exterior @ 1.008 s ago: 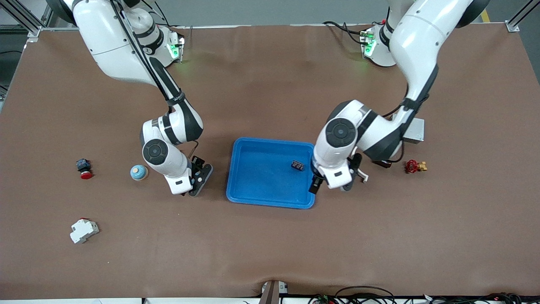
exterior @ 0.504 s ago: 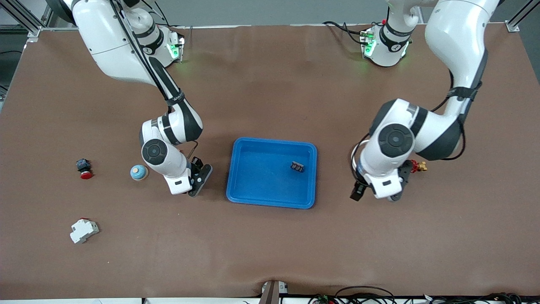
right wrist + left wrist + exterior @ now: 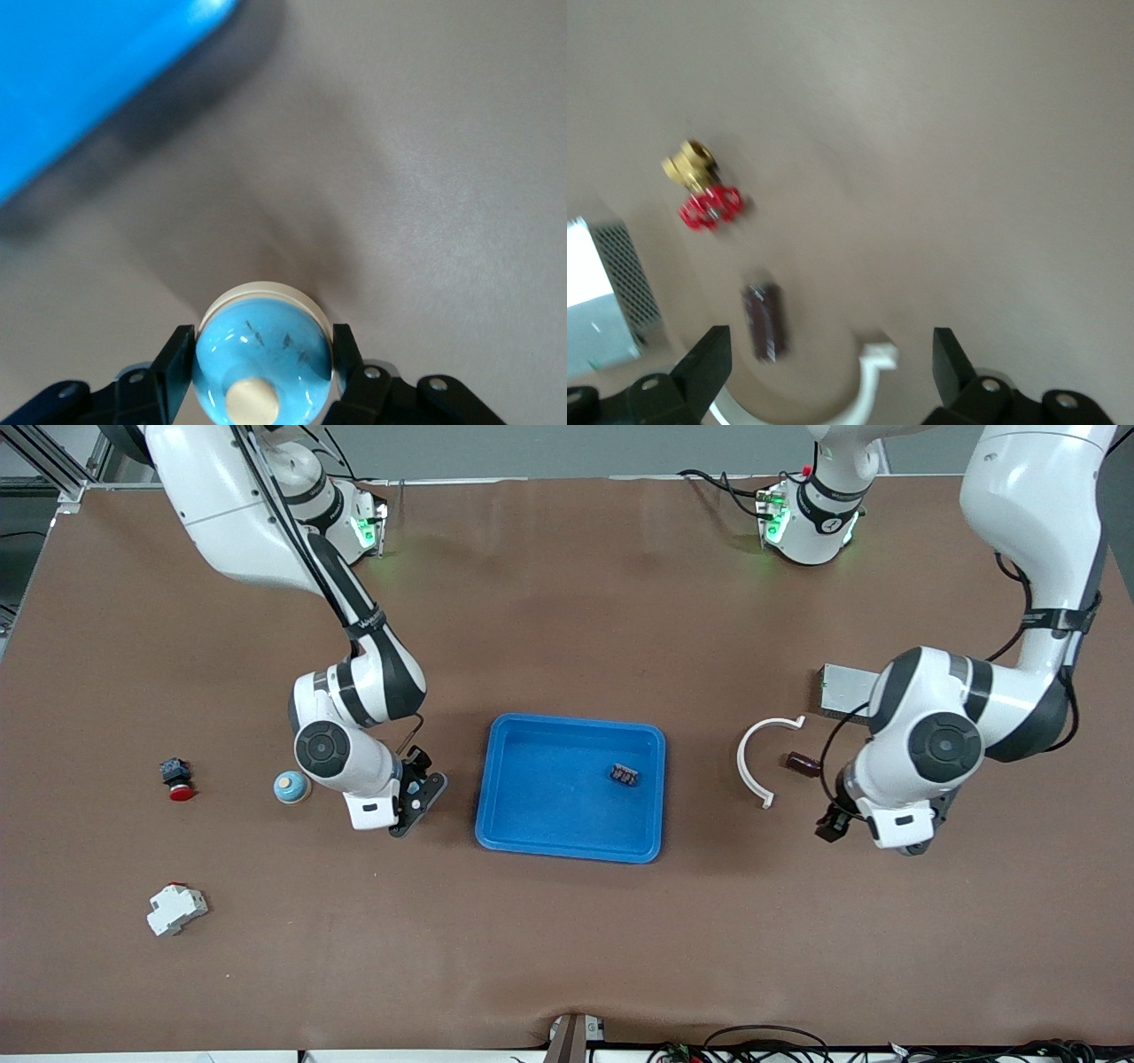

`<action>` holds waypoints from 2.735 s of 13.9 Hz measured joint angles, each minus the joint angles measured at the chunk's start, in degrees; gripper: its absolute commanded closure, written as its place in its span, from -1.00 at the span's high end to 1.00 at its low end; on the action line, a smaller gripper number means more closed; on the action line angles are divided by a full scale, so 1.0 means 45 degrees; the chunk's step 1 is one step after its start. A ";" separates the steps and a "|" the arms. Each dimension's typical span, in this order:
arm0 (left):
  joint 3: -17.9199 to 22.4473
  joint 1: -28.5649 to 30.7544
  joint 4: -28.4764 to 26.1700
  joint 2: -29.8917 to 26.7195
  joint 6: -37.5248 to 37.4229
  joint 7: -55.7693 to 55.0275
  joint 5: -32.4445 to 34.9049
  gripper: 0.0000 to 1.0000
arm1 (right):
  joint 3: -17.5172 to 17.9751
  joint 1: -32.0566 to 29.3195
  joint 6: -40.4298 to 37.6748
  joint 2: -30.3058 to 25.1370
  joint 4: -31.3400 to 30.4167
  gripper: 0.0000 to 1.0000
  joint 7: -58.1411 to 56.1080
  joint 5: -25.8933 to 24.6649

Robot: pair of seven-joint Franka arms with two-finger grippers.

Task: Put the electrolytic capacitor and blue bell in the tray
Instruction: 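Reach the left gripper to the second capacitor while the right lifts the bell, then grasp the second capacitor with the left gripper while the right holds the bell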

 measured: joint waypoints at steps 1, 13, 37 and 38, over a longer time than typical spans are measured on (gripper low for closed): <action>0.0002 0.0368 -0.0311 0.0001 0.0122 0.0380 0.0000 1.00 | 0.0025 0.0203 -0.0454 -0.0244 0.0146 -0.85 0.0890 0.0007; -0.0174 0.1656 -0.3197 0.0089 0.2993 -0.0154 0.1184 1.00 | 0.0109 0.2823 -0.0524 -0.0377 0.1726 -0.85 1.0128 0.0094; -0.1250 0.1617 -0.4298 -0.0137 0.4270 -0.3159 0.1185 -1.00 | 0.0111 0.3986 0.1828 0.1775 0.1884 -0.76 1.1804 0.0118; -0.1468 0.1616 -0.3932 -0.0197 0.3962 -0.3160 0.1185 -1.00 | 0.0111 0.4010 0.2027 0.1836 0.1882 -0.71 1.1804 0.0118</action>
